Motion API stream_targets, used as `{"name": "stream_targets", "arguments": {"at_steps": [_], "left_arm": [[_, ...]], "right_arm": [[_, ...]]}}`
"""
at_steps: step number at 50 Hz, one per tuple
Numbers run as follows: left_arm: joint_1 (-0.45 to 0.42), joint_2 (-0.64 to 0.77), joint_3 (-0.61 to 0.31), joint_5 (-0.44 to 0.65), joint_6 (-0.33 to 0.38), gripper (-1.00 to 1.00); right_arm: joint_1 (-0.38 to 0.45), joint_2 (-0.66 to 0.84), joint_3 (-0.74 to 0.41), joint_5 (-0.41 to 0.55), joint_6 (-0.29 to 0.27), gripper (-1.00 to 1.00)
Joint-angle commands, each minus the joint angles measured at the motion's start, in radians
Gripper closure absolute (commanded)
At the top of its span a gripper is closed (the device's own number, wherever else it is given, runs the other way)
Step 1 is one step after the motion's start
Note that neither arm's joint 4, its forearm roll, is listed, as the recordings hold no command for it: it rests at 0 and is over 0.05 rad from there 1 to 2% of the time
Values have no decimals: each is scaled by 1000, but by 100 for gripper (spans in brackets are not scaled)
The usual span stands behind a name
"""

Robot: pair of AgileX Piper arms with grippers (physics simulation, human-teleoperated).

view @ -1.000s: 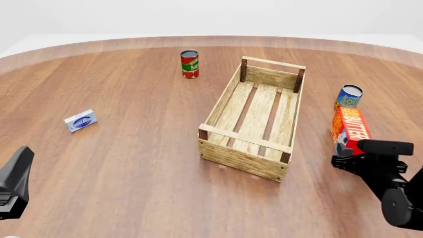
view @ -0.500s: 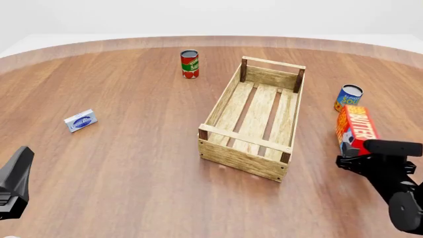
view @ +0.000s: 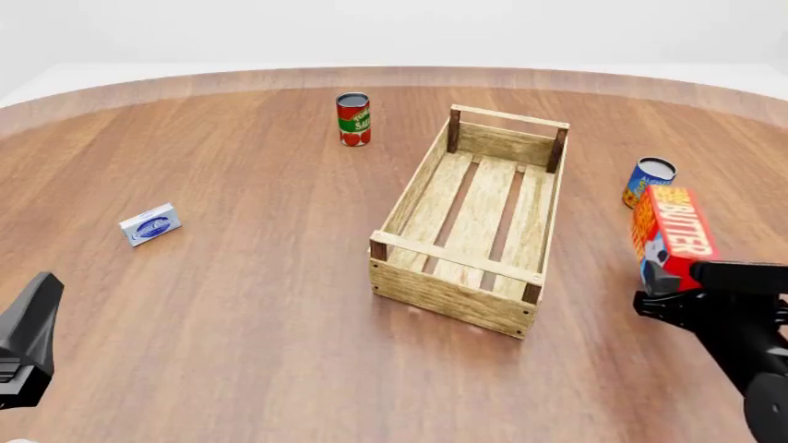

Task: Pick up the butter and put it in the tray.

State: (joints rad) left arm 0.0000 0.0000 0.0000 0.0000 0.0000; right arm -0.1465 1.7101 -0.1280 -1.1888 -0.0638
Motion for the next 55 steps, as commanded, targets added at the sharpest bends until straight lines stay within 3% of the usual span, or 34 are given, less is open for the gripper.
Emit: {"name": "stream_targets", "arguments": {"at_steps": [1, 14, 33, 39, 55], "left_arm": [[0, 0, 0, 0, 0, -100], [0, 0, 0, 0, 0, -100], [0, 0, 0, 0, 0, -100], [0, 0, 0, 0, 0, -100], [0, 0, 0, 0, 0, -100]], "right_arm": [[27, -149, 30, 57, -18, 100], [67, -391, 66, 210, 10, 100], [183, -915, 30, 696, -15, 100], [211, -991, -11, 802, -28, 100], [264, -1053, -78, 913, -43, 100]]}}
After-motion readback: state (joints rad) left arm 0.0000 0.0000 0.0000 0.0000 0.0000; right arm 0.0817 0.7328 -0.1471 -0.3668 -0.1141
